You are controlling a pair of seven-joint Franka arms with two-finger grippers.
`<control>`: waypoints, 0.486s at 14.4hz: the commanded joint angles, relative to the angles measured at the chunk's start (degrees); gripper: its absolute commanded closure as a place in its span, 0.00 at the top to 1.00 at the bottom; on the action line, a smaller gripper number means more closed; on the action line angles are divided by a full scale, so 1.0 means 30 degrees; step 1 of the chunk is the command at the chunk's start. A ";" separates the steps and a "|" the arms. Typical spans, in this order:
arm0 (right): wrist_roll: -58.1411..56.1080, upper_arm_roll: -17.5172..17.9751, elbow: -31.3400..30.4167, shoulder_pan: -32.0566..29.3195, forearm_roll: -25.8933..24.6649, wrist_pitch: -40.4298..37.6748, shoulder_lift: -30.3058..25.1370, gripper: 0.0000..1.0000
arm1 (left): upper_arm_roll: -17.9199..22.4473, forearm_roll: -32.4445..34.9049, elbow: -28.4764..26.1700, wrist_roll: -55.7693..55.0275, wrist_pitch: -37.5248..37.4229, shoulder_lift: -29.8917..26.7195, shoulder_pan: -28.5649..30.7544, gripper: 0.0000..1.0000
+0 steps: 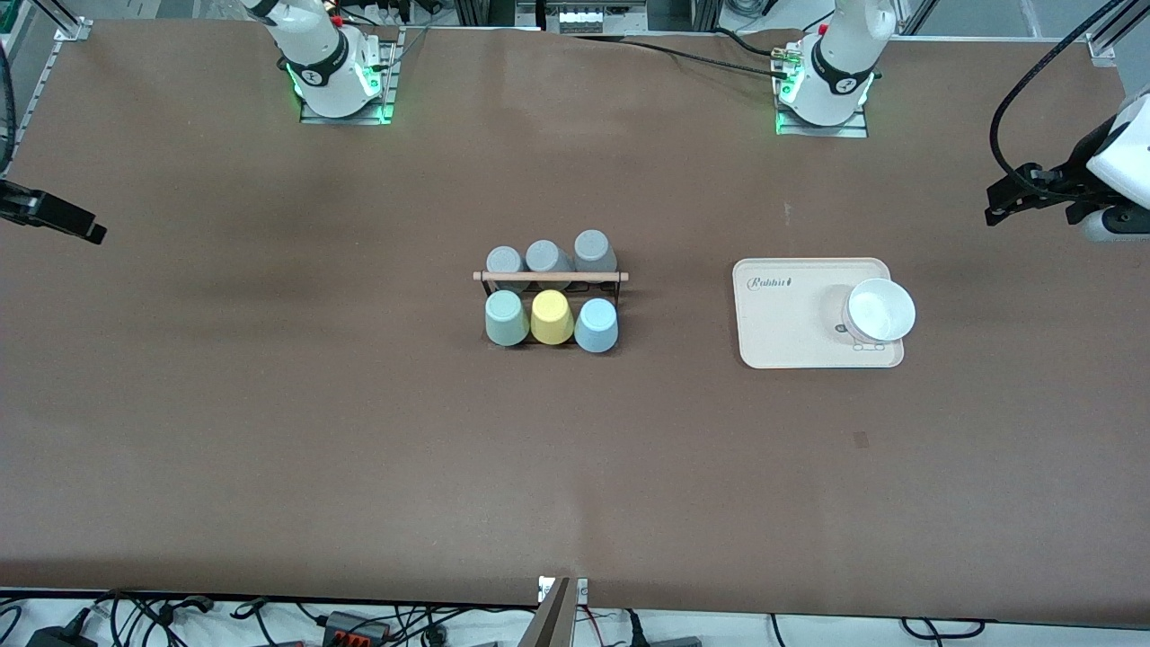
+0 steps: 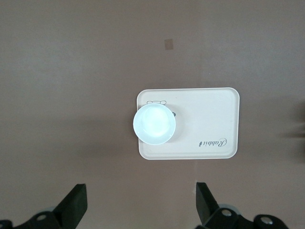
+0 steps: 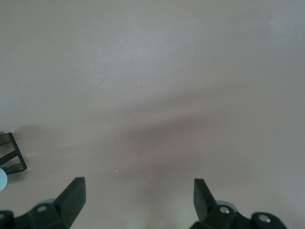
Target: Hang scattered cups on rack with three cups
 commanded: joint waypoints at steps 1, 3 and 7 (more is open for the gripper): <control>-0.0328 -0.0918 -0.0168 0.1095 -0.0258 0.0289 -0.0382 1.00 | -0.0061 -0.0267 0.0592 0.0384 -0.0387 0.0272 0.0080 1.00; -0.0357 -0.0918 -0.0138 0.1095 -0.0230 0.0406 -0.0382 1.00 | -0.0090 -0.0238 0.0592 0.0413 -0.0387 0.0272 0.0080 1.00; -0.0328 0.0628 -0.0929 0.0104 -0.0142 0.1637 -0.0675 1.00 | -0.0090 -0.0267 0.0592 0.0414 -0.0358 0.0272 0.0080 1.00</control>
